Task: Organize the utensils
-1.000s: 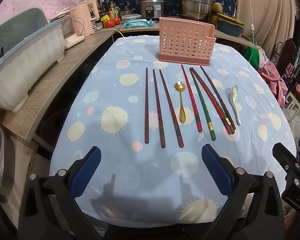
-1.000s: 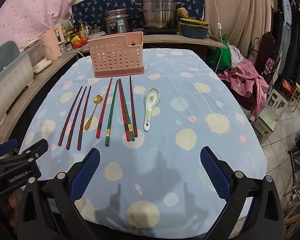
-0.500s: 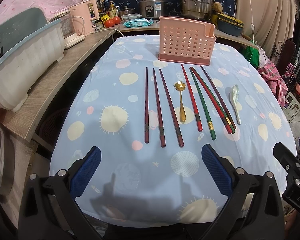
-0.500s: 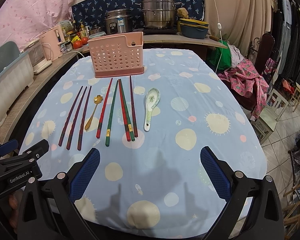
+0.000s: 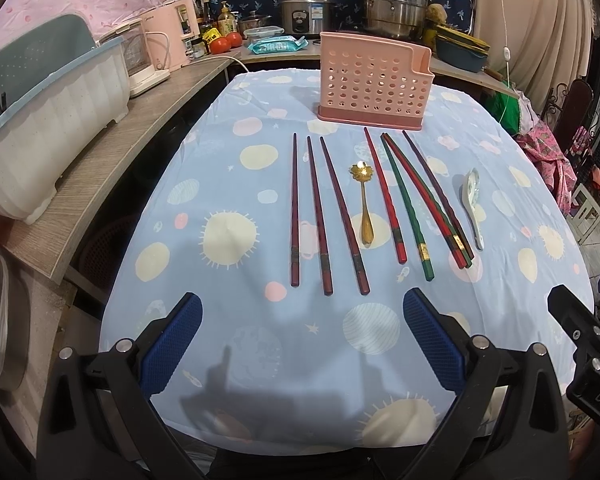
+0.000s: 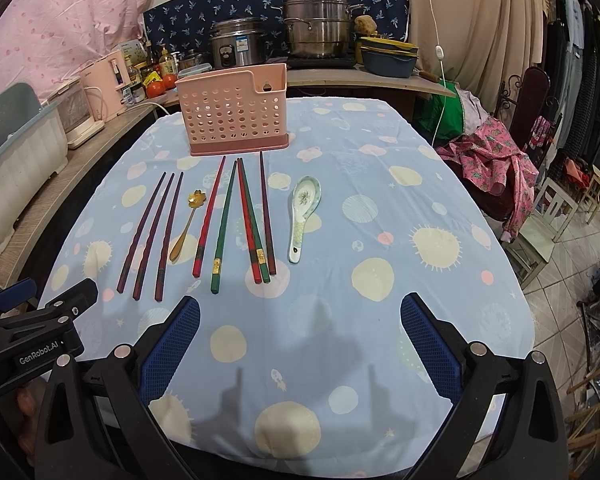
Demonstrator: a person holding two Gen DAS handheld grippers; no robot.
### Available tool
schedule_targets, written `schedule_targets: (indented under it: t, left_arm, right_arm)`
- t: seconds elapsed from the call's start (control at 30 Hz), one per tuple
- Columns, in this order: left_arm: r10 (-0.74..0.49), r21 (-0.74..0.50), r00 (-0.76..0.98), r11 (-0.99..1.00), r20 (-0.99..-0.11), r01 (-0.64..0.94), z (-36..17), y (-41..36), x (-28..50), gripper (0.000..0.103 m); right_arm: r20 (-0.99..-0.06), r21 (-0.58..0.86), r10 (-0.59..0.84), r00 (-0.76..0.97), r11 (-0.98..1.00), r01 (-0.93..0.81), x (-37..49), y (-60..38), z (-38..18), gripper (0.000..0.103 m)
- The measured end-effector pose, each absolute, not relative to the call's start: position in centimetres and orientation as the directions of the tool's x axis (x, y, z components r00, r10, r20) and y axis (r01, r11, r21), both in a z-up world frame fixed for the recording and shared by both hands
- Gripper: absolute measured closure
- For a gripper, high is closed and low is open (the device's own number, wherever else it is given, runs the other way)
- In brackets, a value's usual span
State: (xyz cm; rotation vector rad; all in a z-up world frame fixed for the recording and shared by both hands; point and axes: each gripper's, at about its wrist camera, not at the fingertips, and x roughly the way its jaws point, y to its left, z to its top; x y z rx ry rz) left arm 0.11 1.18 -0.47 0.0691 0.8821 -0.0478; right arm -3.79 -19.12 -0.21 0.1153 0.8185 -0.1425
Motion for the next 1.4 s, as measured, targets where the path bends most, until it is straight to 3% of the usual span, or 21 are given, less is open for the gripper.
schedule_targets:
  t: [0.63,0.97,1.17,1.27,1.4]
  left_arm:
    - [-0.016,0.032,0.607,0.997,-0.795,0.068,-1.9,0.8,2.2,0.007]
    - [0.038,0.030,0.561,0.999,-0.827,-0.023,-5.0,4.5,6.4,0.007]
    - [0.049,0.041,0.523,0.999,-0.851,-0.027,-7.1,4.9,8.1,0.007]
    - [0.038,0.037,0.521,0.999,-0.853,-0.012,-7.6,4.9,8.6,0.015]
    - [-0.016,-0.009,0.501,1.000,-0.865,0.017,-8.3,4.7,9.1,0.040]
  right_arm:
    - [-0.762,0.066,-0.069,0.643,0.981,0.183,-1.8,-20.1,-1.8,0.007]
    - [-0.771,0.065,-0.098,0.629,0.971,0.231,1.3,-22.2,-3.3,0.007]
    - [-0.786,0.056,-0.099,0.610,0.972,0.229,3.4,-22.4,-4.4,0.020]
    - [-0.793,0.070,-0.080,0.603,0.973,0.220,4.2,-22.6,-4.9,0.026]
    - [-0.804,0.095,-0.052,0.592,0.972,0.214,5.5,-22.7,-5.7,0.040]
